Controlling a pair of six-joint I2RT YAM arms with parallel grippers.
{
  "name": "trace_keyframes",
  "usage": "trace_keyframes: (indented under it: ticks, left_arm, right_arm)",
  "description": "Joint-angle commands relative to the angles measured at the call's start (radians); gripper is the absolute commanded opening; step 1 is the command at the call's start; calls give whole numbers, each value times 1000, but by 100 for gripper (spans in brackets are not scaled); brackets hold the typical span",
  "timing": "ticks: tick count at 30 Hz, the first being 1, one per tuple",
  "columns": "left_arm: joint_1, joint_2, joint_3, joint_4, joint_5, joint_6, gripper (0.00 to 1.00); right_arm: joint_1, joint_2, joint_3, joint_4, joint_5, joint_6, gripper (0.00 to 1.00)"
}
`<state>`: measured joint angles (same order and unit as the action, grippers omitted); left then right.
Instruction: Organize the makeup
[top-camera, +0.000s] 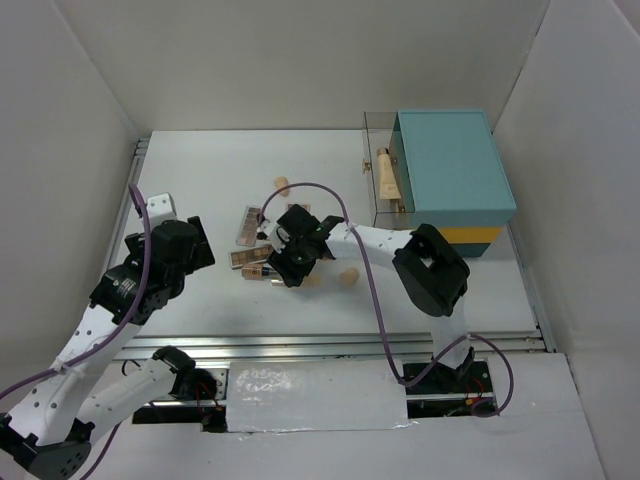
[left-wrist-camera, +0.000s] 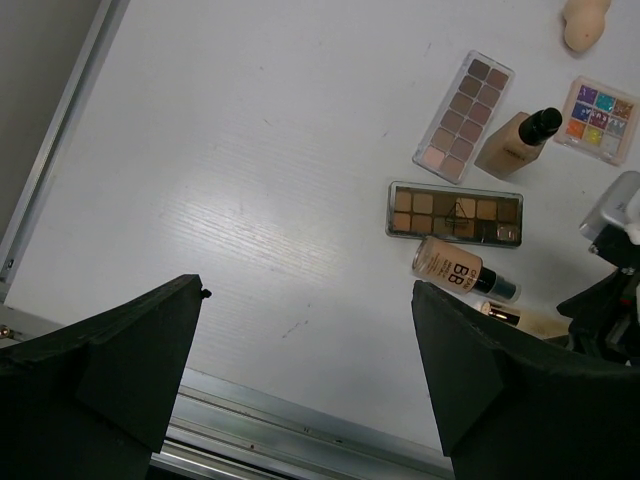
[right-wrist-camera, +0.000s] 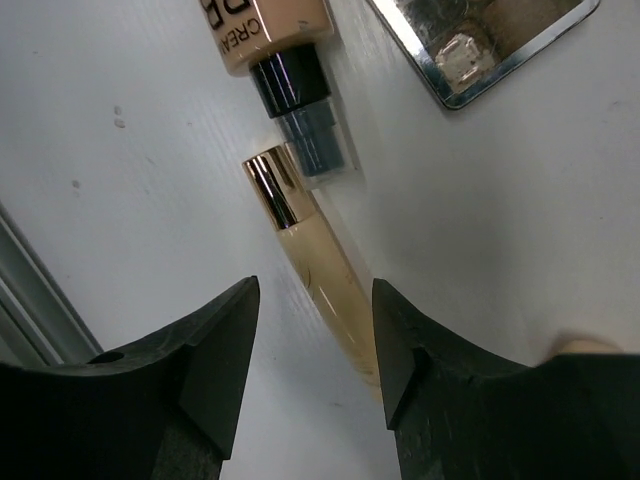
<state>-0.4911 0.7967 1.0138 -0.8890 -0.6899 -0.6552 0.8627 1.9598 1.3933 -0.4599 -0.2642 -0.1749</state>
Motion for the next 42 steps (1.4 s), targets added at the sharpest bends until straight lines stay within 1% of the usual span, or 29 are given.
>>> trace_keyframes:
  ticks: [1, 6, 8, 9, 10, 16, 18, 21, 24, 26, 27, 28, 29, 30, 32, 33, 35, 36, 37, 38, 39, 40, 41, 42]
  left_arm:
    - [6, 1, 19, 24, 0, 19, 99]
    - [6, 4, 17, 27, 7, 22, 99]
    - [6, 4, 19, 32, 12, 26, 99]
    - [6, 6, 17, 32, 15, 28, 99]
    - [6, 6, 16, 35, 15, 28, 99]
    - [6, 7, 16, 36, 23, 32, 99]
    - [6, 7, 16, 38, 23, 32, 99]
    - [5, 6, 16, 36, 21, 31, 99]
    - [6, 3, 16, 36, 20, 29, 99]
    - [6, 1, 16, 35, 18, 28, 99]
    - [5, -1, 16, 33, 16, 28, 99]
    - [5, 1, 16, 33, 16, 28, 99]
    - [6, -1, 17, 33, 15, 28, 99]
    - [6, -1, 16, 33, 16, 28, 99]
    - [8, -2, 16, 33, 15, 26, 99]
    - [8, -4, 16, 33, 16, 26, 99]
    - [8, -4, 16, 35, 18, 28, 99]
    - [8, -5, 14, 36, 21, 29, 99]
    - [8, -4, 14, 36, 20, 29, 99]
    - [8, -2, 16, 35, 20, 28, 99]
    - [8, -2, 16, 35, 20, 28, 99]
    - [8, -2, 16, 35, 21, 29, 99]
    - [8, -5, 16, 35, 21, 29, 99]
    - [8, -8, 16, 33, 21, 28, 99]
  right_arm:
    - [18, 34, -11, 53, 17, 20, 56]
    - [19, 70, -5, 44, 60, 32, 52]
    - [21, 80, -2, 37, 69, 35, 49]
    - [24, 82, -2, 32, 78, 35, 44]
    - [25, 80, -4, 29, 82, 38, 40]
    - [52, 28, -33, 18, 141, 45, 27]
    - [58, 13, -40, 7, 151, 46, 21]
    - [65, -22, -42, -17, 166, 48, 19]
    - [76, -96, -51, -31, 178, 49, 17]
    - [78, -148, -86, 2, 181, 51, 16]
    - [78, -213, -102, 22, 184, 54, 14]
    - [78, -248, -120, 48, 192, 57, 9]
    - [78, -287, -160, 81, 236, 64, 1]
    - [76, -365, -178, 145, 259, 71, 0]
    - [75, -441, -221, 234, 336, 95, 0]
    - [75, -503, -223, 259, 418, 104, 0]
    - [65, -542, -171, 259, 491, 124, 0]
    - [59, -558, -140, 248, 579, 135, 1]
    - [46, -558, -102, 236, 630, 167, 1]
    - [7, -553, -17, 210, 682, 187, 0]
    - [-25, -535, 24, 196, 733, 225, 1]
    - [-66, -518, 74, 166, 749, 263, 2]
    - [-152, -474, 186, 82, 731, 275, 2]
    - [-190, -446, 235, 45, 732, 290, 2]
